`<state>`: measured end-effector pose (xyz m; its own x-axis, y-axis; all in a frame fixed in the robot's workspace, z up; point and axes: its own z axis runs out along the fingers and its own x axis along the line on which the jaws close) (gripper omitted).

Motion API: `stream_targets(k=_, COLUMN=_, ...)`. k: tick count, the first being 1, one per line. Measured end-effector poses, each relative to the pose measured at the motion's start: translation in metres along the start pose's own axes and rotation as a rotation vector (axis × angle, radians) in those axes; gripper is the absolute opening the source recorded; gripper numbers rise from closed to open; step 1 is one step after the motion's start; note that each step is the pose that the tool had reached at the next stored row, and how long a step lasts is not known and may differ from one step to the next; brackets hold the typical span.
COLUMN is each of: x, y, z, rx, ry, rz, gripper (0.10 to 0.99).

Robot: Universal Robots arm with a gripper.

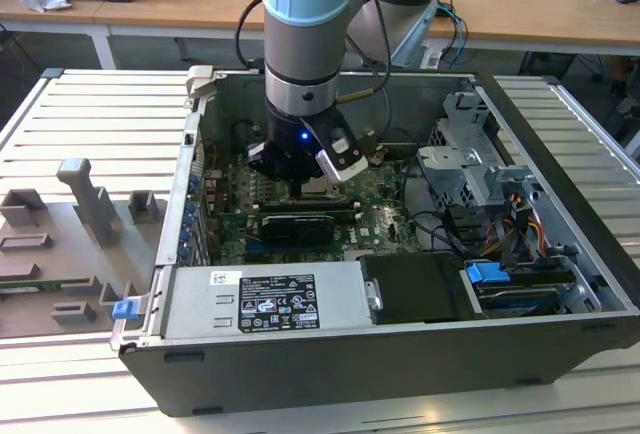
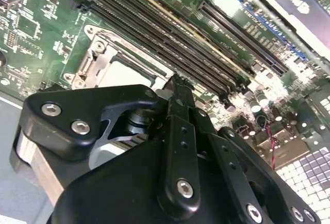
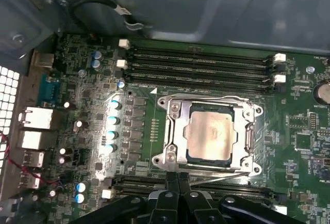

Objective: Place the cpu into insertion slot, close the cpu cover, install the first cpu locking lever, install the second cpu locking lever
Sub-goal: 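Install the second cpu locking lever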

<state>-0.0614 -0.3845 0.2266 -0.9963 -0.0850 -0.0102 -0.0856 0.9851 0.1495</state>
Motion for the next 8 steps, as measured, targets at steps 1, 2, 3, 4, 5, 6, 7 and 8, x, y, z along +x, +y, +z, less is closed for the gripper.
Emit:
stream_targets(k=1, x=0.0, y=-0.0003, z=0.0003, rx=0.0, ry=0.0, rz=0.0, gripper=0.106)
stream_targets(k=2, x=0.0001, y=-0.0006, z=0.0011, rx=0.0, ry=-0.0001, rz=0.0, gripper=0.106)
stream_targets(k=3, x=0.0003, y=-0.0009, z=0.0023, rx=0.0, ry=-0.0002, rz=0.0, gripper=0.106)
stream_targets(k=4, x=0.001, y=-0.0015, z=0.0046, rx=-0.001, ry=-0.0003, rz=0.0, gripper=0.106)
stream_targets(k=5, x=0.002, y=-0.002, z=0.007, rx=-0.003, ry=-0.0002, rz=0.0, gripper=0.106)
stream_targets(k=6, x=0.0027, y=-0.0022, z=0.0087, rx=-0.004, ry=-0.0004, rz=0.0, gripper=0.106)
stream_targets(k=7, x=0.004, y=-0.0025, z=0.0096, rx=-0.007, ry=-0.0005, rz=0.0, gripper=0.106)
stream_targets(k=8, x=0.0053, y=-0.0031, z=0.0117, rx=-0.012, ry=-0.0011, rz=0.0, gripper=0.106)
